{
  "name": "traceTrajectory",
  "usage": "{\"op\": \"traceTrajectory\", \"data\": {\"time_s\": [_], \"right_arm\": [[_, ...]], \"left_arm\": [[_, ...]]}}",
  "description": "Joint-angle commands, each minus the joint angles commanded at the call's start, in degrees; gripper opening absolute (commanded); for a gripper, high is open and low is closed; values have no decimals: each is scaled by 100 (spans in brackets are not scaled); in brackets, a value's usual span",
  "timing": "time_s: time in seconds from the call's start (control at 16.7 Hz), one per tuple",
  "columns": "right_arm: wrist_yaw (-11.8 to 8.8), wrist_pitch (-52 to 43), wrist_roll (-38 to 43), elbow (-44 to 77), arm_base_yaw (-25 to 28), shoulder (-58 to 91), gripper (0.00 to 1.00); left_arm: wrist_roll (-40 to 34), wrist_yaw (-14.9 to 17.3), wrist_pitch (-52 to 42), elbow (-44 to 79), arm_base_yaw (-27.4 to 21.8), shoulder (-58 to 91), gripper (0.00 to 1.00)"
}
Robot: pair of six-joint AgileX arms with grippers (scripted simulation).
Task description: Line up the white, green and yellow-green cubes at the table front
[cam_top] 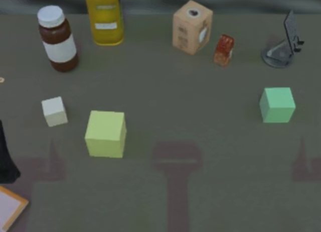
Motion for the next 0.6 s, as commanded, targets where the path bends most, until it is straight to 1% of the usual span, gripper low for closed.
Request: {"op": "traceTrajectory", "data": {"time_s": [0.18,0.3,0.42,0.6], "right_arm": [[0,0,0,0,0,0,100],[0,0,0,0,0,0,100],[0,0,0,0,0,0,100],[0,0,0,0,0,0,100]], "left_arm": [[39,4,-39,56,-7,57,100],[237,14,-236,346,-36,352,100],[573,19,-570,868,-73,891,100],[1278,16,-1274,1989,-136,2152,100]]}}
